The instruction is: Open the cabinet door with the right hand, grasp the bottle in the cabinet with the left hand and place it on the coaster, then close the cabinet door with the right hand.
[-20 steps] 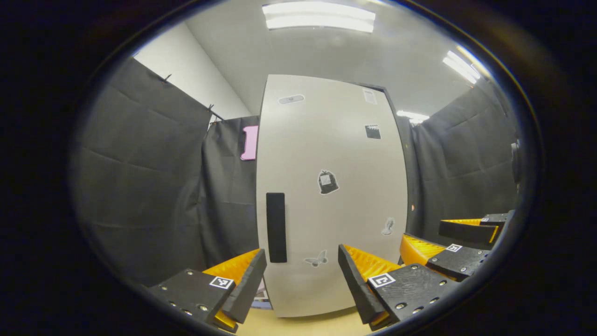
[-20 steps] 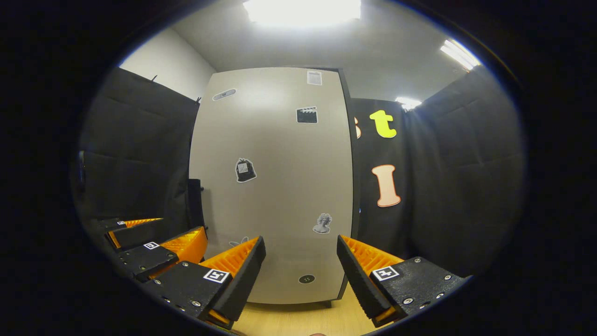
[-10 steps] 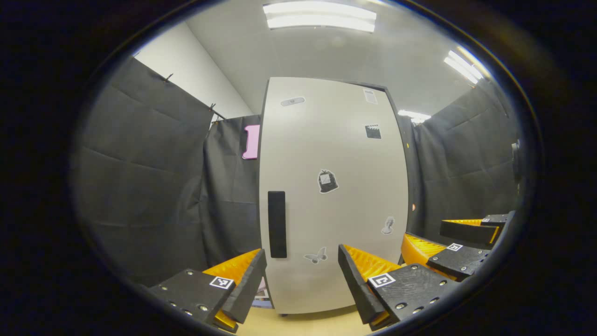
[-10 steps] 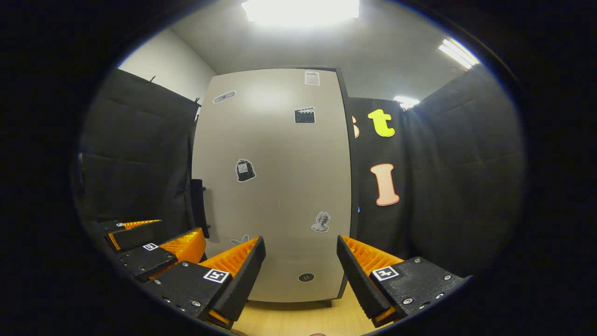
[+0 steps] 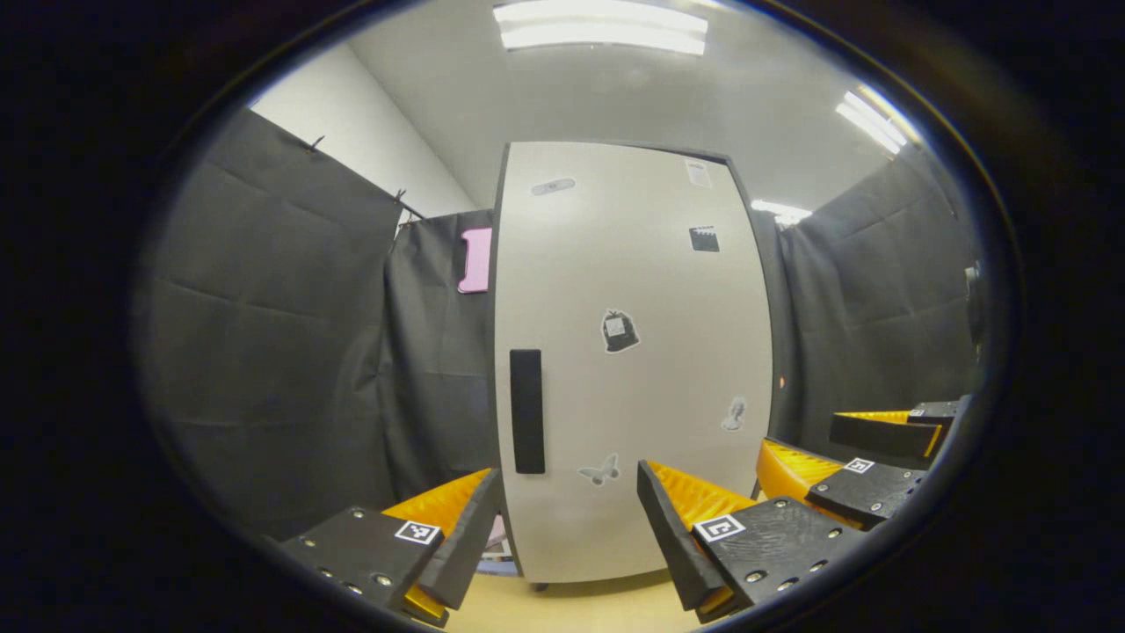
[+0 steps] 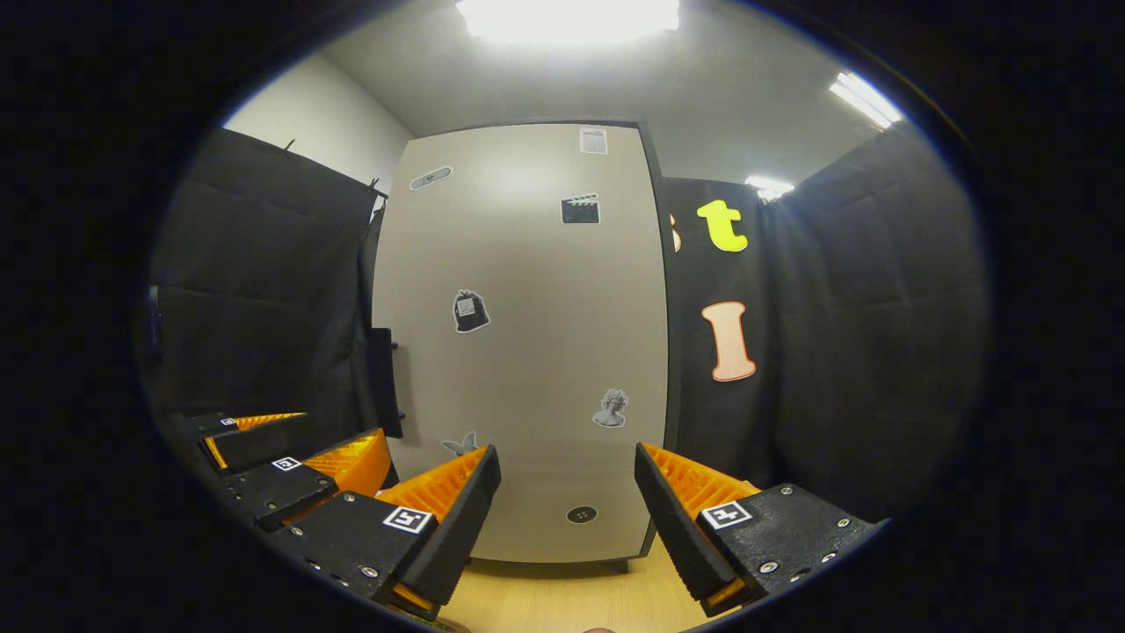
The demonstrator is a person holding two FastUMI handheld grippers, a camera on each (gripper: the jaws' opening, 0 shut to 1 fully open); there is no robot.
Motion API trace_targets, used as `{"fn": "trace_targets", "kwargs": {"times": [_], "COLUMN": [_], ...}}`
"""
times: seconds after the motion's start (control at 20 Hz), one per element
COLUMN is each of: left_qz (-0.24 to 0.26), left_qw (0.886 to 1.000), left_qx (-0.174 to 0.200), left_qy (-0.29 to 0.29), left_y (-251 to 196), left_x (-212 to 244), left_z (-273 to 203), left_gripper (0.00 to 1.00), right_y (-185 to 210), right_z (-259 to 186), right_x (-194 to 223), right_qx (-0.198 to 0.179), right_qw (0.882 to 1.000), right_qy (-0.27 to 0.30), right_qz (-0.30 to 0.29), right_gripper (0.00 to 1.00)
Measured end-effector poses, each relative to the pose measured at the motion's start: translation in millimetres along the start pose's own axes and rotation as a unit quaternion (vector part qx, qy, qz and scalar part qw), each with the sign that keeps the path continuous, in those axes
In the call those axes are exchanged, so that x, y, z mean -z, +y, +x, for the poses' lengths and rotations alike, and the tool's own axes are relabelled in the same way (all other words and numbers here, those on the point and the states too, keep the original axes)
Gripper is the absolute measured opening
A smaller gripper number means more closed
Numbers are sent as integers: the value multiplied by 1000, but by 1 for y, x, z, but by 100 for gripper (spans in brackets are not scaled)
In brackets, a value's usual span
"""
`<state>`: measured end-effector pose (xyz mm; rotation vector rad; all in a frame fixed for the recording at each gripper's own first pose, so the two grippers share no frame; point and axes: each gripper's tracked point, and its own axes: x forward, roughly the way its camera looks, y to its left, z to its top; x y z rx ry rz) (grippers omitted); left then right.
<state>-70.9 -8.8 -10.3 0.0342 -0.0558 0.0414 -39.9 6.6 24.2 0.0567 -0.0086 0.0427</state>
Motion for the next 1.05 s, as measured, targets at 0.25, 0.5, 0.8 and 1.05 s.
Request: {"fn": "trace_targets", "kwargs": {"times": [0.25, 0.5, 0.8, 1.05], "left_qz": [-2, -4, -4, 3], "left_qw": [1000, 1000, 1000, 1000], "left_qx": [-8, -3, 4, 9], "left_qy": [2, 8, 10, 15], "left_y": [12, 14, 16, 23], "left_x": [0, 4, 5, 8], "left_z": [1, 3, 0, 2], "left_gripper": [92, 88, 88, 92], "right_y": [-1, 0, 1, -1], "right_z": [-2, -4, -8, -9], "right_x": [-1, 0, -3, -5], "right_qx": [6, 12, 21, 34], "right_qw": [1000, 1000, 1000, 999], "right_qy": [-3, 1, -2, -4], "right_qz": [0, 0, -4, 1], "right_gripper": [95, 95, 95, 95]}}
